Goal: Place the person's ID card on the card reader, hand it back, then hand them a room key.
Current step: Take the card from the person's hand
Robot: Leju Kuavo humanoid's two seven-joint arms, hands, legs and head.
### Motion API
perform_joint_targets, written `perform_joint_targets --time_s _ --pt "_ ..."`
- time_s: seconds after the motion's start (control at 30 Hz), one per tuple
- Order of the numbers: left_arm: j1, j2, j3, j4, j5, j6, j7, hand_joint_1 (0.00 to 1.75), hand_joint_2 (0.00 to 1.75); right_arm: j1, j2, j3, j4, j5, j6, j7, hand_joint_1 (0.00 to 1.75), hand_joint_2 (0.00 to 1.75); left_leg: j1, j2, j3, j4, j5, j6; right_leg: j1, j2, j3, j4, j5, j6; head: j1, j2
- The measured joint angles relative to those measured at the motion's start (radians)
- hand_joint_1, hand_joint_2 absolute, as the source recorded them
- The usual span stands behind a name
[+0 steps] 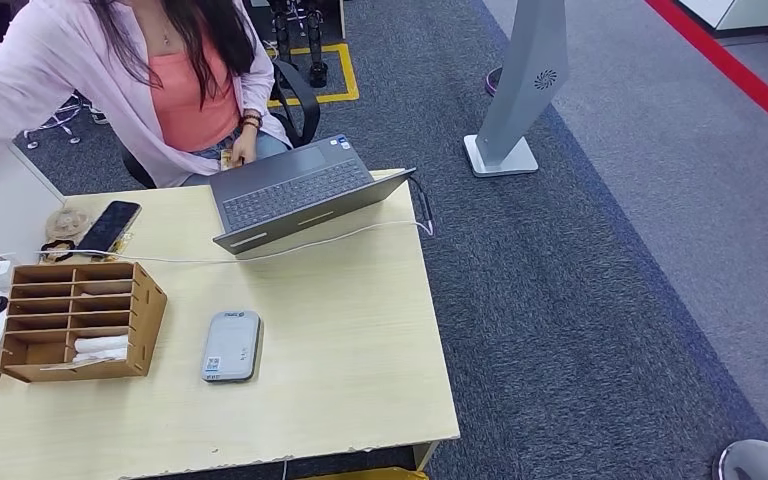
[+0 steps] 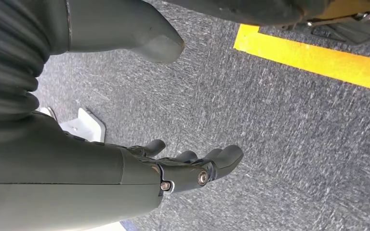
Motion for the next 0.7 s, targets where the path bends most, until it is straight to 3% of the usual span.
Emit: perform_joint_targets --time_s 0.7 --pt "-0.266 0.155 -0.228 0.295 -0.552 0.347 0.138 0.0 1.75 -0.013 -0.024 0.109 0.013 0.001 0.039 0.012 0.0 1.75 0.0 0.0 0.0 0.0 0.001 -0.001 0.0 0.001 -0.001 0.001 0.0 0.0 0.0 0.0"
